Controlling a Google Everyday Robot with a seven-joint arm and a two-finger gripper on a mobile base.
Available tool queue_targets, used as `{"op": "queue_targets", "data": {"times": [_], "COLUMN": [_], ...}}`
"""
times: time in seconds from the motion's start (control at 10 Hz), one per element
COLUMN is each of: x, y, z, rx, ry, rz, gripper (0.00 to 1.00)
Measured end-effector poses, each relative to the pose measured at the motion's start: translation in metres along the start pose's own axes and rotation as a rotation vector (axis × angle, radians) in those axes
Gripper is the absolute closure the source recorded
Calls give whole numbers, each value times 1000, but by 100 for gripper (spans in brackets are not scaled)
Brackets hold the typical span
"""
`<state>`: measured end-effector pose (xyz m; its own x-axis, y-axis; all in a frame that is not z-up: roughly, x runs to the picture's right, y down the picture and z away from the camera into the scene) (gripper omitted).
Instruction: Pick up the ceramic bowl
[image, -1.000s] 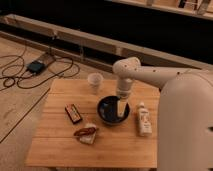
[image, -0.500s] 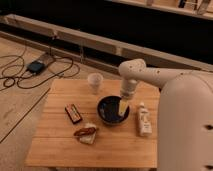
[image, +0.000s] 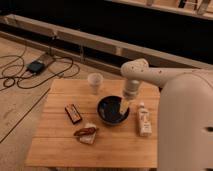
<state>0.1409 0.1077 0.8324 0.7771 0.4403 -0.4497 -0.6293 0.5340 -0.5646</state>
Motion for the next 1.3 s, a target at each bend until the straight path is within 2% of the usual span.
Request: {"op": "queue_targets", "data": {"times": [0.2,0.7,0.9,1.1,1.3], "x": [3,11,17,18,17], "y": [4,4,-1,-5,-4], "z": [0,-2,-4,-7,-8], "rx": [-5,-21,-8,14,20], "ry": [2,-43,-73,-102,-109], "rz": [72,238,320,368,378], "gripper": [20,20,20,20,20]}}
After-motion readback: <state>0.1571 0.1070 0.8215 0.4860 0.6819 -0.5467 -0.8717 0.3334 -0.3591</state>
